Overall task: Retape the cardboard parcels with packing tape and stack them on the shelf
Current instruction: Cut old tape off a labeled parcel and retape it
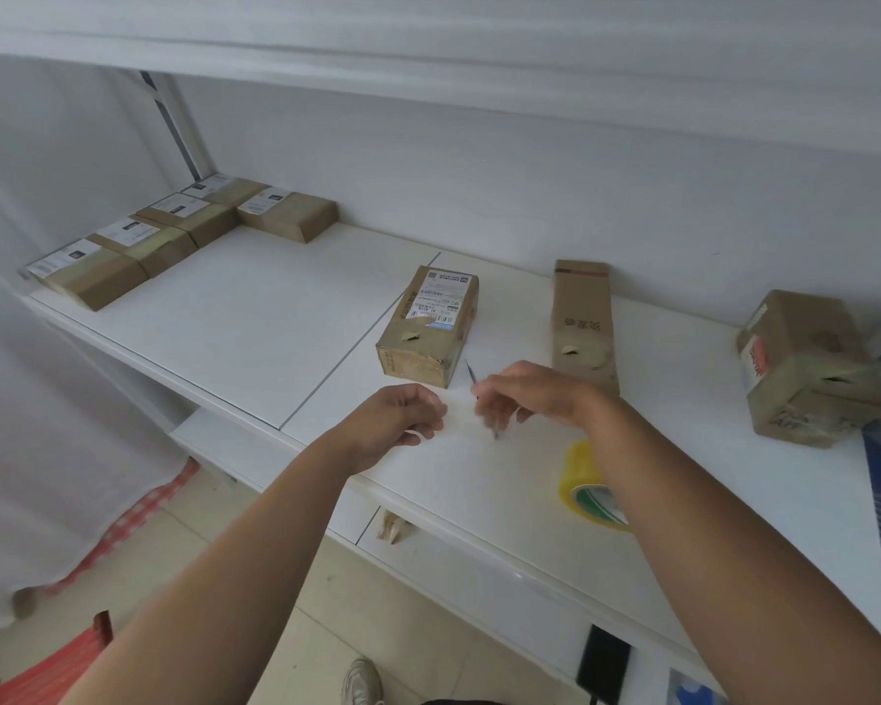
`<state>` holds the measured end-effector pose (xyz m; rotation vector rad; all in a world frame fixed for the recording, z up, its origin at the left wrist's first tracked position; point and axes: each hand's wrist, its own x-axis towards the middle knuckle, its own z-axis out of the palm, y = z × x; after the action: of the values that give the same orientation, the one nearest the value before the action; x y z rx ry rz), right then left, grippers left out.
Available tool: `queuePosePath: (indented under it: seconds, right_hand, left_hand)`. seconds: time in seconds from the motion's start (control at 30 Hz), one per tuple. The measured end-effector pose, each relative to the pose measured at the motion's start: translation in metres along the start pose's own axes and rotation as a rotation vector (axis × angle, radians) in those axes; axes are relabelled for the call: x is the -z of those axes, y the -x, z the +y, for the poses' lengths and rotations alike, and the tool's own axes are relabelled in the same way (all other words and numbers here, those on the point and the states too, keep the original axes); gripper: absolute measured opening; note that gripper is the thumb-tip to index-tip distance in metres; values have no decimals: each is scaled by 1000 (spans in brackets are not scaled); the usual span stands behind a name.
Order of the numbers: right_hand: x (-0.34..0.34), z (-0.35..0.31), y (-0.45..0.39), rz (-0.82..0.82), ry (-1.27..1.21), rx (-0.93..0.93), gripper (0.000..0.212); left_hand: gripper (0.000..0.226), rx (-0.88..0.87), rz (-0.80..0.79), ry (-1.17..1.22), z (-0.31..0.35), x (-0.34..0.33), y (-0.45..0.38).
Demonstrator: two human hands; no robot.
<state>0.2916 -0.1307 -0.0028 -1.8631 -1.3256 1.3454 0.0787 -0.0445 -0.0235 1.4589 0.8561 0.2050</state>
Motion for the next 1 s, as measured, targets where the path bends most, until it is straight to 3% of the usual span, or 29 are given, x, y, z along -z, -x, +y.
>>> queuePosePath:
  seconds: [0.07, 0.23, 0.43, 0.63, 1.0]
  right_hand:
    - [4, 5, 4, -106, -24, 23, 19]
    - [9, 14, 4, -68, -48, 111, 11]
    - [16, 25, 9, -35, 46, 89, 10]
    - [-1, 19, -5, -157, 223, 29, 9]
    - [-30, 13, -31, -219, 641, -48, 7]
  left_hand:
    - [6, -8, 0, -9, 0, -2, -1]
    - [6, -28, -4, 7, 1, -6, -3]
    - [8, -37, 186, 183, 1, 4, -12]
    - [7, -16, 186, 370, 2, 13, -16]
    - [4, 8, 185, 381, -4, 8, -17]
